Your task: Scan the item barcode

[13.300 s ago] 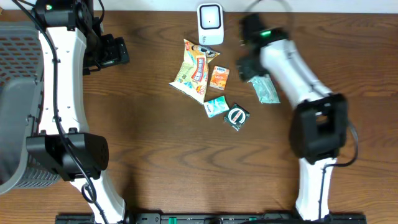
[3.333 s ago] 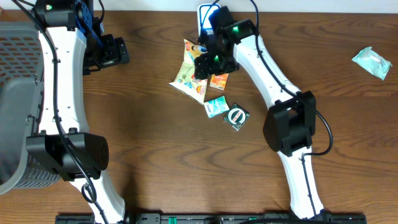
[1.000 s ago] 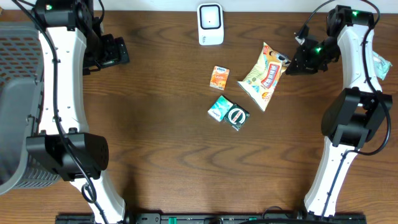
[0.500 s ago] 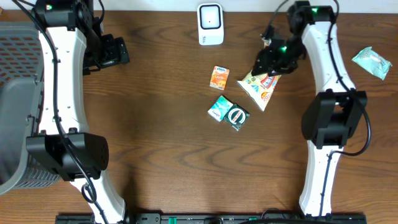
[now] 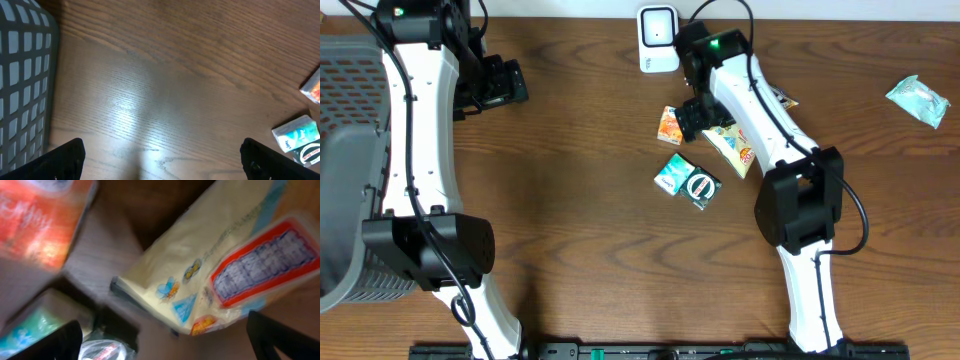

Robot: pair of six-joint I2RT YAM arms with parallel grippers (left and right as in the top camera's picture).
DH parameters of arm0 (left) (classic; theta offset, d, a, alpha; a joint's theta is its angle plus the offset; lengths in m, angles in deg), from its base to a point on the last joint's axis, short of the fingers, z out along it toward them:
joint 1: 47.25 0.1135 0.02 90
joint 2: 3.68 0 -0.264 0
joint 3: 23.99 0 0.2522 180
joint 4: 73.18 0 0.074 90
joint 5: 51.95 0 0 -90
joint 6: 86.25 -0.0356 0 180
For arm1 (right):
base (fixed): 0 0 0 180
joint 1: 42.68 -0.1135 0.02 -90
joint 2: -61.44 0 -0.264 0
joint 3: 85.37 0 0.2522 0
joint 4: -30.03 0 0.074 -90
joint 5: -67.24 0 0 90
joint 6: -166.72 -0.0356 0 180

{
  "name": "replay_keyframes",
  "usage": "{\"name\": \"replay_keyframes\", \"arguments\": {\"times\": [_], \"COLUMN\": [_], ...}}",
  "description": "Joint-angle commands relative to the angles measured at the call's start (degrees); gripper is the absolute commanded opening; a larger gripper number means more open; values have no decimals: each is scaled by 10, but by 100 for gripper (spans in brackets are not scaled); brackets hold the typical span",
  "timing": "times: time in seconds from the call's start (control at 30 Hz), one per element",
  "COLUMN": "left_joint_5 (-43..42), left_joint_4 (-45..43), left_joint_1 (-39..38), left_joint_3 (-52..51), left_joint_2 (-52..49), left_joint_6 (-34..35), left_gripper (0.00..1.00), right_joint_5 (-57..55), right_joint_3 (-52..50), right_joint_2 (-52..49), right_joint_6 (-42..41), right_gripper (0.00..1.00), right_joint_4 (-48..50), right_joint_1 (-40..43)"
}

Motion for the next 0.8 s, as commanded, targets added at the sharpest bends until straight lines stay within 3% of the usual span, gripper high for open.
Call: {"name": "replay_keyframes", "arguments": {"times": [0.0,0.37,0.4,0.43,0.53,0.77], "left_joint_5": [5,5,5,5,5,5], "left_joint_4": [2,2,2,2,2,2], "left_joint_1": [2,2,2,2,2,2], "left_joint_3": [2,2,2,2,2,2], "left_joint_2": [-3,-3,-3,-3,-3,-3], "left_joint_6": [-3,-3,-3,-3,-3,-3], "left_gripper": [98,98,98,98,98,98], "right_joint_5": [-95,-140,-140,-139,-117,-13], "right_joint_3": [-62,-207,-219,-233,-239,-181], "right_joint_2": [8,8,8,8,8,35], "right_joint_6": [-20,-7,-7,-7,-8,-7], "right_gripper": [99,99,91,64,4,1], "right_joint_4": [38,198,214,233,242,187], "right_joint_1": [-4,4,6,10,18,31]}}
